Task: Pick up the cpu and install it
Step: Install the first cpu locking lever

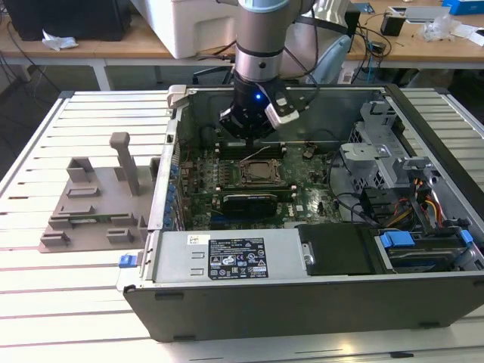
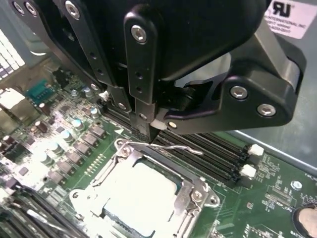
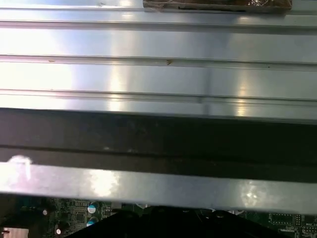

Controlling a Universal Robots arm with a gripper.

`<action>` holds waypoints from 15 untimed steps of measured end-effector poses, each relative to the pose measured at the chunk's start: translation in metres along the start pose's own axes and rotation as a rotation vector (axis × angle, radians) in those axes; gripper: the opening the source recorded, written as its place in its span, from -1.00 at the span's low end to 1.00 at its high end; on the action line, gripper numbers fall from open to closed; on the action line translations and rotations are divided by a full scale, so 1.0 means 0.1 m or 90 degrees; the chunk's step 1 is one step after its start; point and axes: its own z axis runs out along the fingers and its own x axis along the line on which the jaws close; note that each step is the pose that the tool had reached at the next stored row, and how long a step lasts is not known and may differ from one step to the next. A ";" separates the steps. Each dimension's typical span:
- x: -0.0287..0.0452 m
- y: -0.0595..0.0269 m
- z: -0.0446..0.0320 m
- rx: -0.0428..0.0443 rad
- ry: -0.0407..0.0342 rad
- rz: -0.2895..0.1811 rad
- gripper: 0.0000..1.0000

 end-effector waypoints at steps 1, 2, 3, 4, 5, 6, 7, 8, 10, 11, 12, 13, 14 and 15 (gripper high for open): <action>-0.033 0.000 0.010 0.0001 0.0010 0.000 -0.79; -0.058 0.001 0.024 0.0000 0.0017 0.000 -0.79; -0.079 0.001 0.040 0.0000 0.0026 0.000 -0.79; -0.107 0.000 0.060 0.0000 0.0039 0.000 -0.79; -0.133 -0.001 0.076 0.0000 0.0051 0.000 -0.79; -0.147 -0.001 0.084 -0.0001 0.0058 0.000 -0.79; -0.164 -0.002 0.093 -0.0001 0.0065 0.000 -0.79; -0.184 -0.002 0.103 -0.0001 0.0073 0.000 -0.79; -0.225 -0.004 0.119 -0.0002 0.0089 0.000 -0.79; -0.246 -0.005 0.128 -0.0003 0.0097 0.000 -0.79; -0.274 -0.007 0.140 -0.0003 0.0109 0.001 -0.79; -0.293 -0.008 0.149 -0.0004 0.0116 0.000 -0.79; -0.322 -0.010 0.162 -0.0004 0.0128 0.001 -0.79; -0.339 -0.011 0.170 -0.0005 0.0133 0.001 -0.79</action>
